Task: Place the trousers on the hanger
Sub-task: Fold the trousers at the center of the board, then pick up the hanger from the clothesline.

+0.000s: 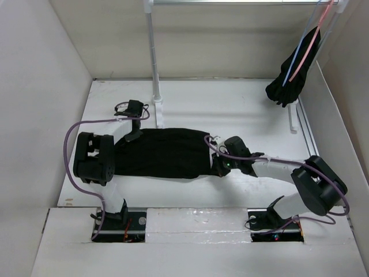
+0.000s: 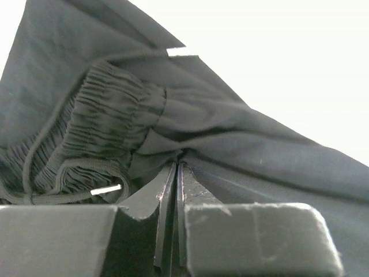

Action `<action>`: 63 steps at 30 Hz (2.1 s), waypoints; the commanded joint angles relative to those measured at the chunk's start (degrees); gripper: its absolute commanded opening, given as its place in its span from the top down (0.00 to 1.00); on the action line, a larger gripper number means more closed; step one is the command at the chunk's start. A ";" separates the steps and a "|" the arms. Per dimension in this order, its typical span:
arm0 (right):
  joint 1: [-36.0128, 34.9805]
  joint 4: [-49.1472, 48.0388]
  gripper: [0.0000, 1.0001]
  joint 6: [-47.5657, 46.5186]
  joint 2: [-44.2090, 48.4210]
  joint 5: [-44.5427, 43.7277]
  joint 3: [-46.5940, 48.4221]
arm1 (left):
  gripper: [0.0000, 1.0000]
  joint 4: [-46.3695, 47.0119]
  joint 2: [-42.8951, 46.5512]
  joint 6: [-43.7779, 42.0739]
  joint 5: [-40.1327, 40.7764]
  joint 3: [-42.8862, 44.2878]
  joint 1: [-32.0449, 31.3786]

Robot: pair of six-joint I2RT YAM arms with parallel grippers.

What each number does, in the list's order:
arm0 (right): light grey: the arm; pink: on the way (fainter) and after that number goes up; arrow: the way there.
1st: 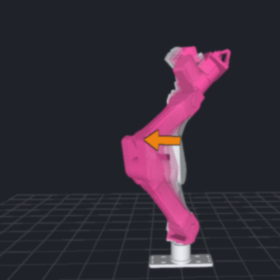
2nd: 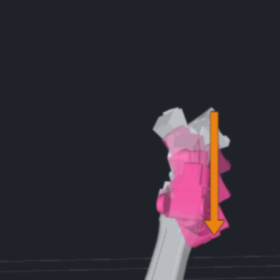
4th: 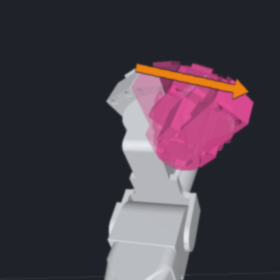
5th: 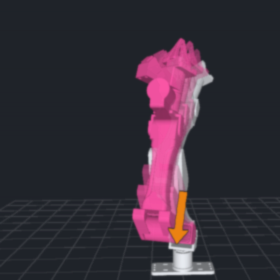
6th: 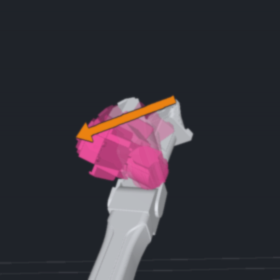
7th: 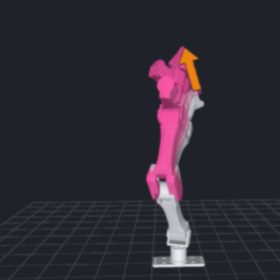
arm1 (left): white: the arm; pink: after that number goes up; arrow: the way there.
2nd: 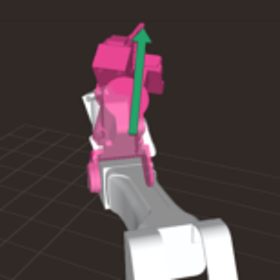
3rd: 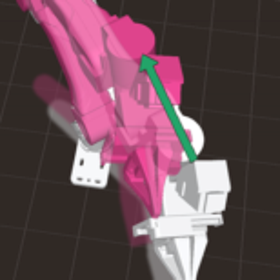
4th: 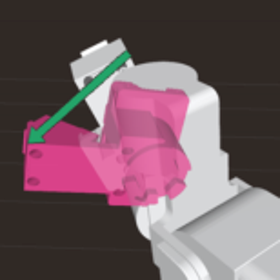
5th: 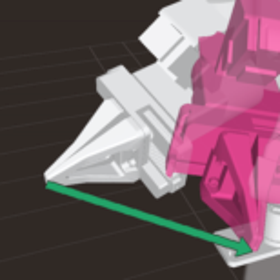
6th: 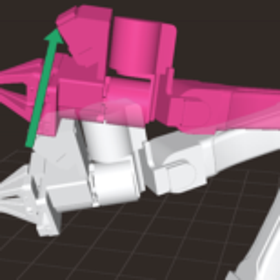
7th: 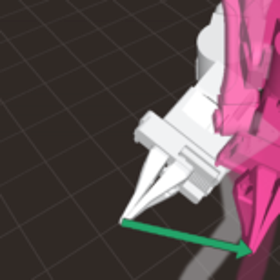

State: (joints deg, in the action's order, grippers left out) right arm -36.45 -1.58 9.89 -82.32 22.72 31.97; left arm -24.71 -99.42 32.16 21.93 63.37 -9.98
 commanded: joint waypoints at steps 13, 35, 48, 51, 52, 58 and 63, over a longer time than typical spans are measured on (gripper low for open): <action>0.49 24.59 0.33 -7.07 16.04 -4.09 15.45 | 0.36 -2.63 13.88 0.54 2.26 8.77 1.80; 41.00 48.67 0.59 -6.91 -19.93 -16.39 113.63 | 1.00 7.92 17.57 2.56 -8.30 9.85 -43.89; 45.67 44.83 0.44 -6.29 -19.19 -18.77 104.09 | 0.98 8.10 21.81 -0.17 -10.16 4.92 -43.90; 45.67 44.48 0.44 -6.11 -19.72 -18.24 101.90 | 0.97 8.19 21.63 -0.35 -10.33 4.57 -43.90; 45.67 44.48 0.44 -6.20 -20.15 -18.06 101.46 | 0.96 8.19 21.55 -0.43 -10.33 4.57 -43.90; 45.67 40.61 0.44 -4.44 -20.42 -17.71 97.49 | 0.94 8.10 21.11 -0.52 -10.24 4.21 -43.90; 45.67 39.91 0.55 -3.56 -21.30 -19.73 97.15 | 0.94 8.01 20.93 -0.26 -10.24 3.95 -43.90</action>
State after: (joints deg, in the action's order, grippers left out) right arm 9.30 42.68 5.02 -104.38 4.45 128.90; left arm -17.76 -79.18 32.42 11.99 67.94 -53.89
